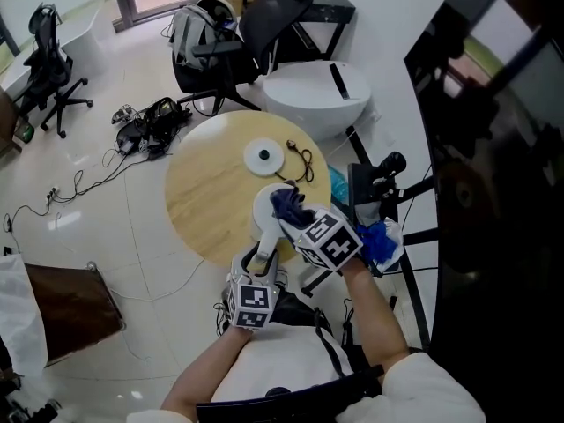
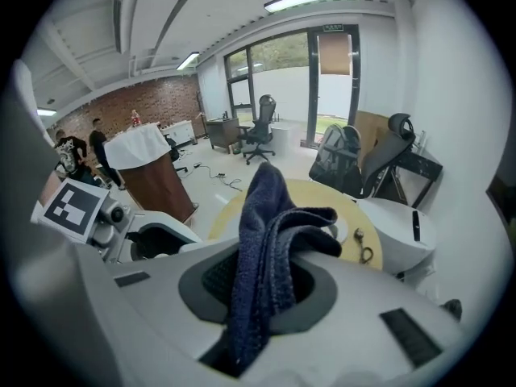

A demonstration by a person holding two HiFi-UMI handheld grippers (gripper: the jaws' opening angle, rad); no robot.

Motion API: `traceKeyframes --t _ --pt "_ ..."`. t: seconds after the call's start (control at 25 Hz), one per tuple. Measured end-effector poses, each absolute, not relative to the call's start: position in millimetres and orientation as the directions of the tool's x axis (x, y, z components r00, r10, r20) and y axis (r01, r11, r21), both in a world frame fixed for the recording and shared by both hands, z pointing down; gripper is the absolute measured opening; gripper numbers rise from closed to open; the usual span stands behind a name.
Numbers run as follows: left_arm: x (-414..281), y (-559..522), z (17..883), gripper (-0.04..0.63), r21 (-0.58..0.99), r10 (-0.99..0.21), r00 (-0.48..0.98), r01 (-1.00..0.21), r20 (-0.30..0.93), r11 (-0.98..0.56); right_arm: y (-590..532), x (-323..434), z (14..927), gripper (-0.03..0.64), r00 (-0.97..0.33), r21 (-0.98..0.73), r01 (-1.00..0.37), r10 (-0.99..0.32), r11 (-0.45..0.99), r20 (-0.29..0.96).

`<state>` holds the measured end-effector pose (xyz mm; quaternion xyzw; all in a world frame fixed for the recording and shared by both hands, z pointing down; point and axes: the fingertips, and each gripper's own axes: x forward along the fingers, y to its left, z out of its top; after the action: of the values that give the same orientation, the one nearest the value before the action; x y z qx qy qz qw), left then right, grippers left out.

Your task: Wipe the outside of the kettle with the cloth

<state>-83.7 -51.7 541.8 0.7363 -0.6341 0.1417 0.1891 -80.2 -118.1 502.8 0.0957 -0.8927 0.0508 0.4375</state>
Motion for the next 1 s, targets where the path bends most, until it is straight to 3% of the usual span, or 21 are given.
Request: traceKeyframes --t 0.2,0.52,0.8,1.0 --pt "-87.0 -52.6 541.7 0.164 0.096 -0.871 0.169 -0.986 0.462 -0.140 -82.2 -114.0 500.7 0.064 -0.639 -0.019 -0.122 -0.064 0.992 0.766" --pt "-96.1 -53.3 540.4 0.164 0.088 -0.853 0.210 -0.978 0.479 -0.191 -85.9 -50.7 453.0 0.063 -0.777 -0.151 -0.283 -0.134 0.947 0.615" --pt "-99.3 -52.1 540.9 0.164 0.095 -0.836 0.241 -0.970 0.494 -0.223 -32.7 -30.7 496.5 0.063 -0.731 -0.222 -0.242 -0.027 0.944 0.682" --pt "-98.9 -52.0 539.8 0.164 0.089 -0.822 0.262 -0.964 0.505 -0.252 -37.1 -42.0 536.3 0.063 -0.702 -0.251 -0.290 -0.027 0.923 0.712"
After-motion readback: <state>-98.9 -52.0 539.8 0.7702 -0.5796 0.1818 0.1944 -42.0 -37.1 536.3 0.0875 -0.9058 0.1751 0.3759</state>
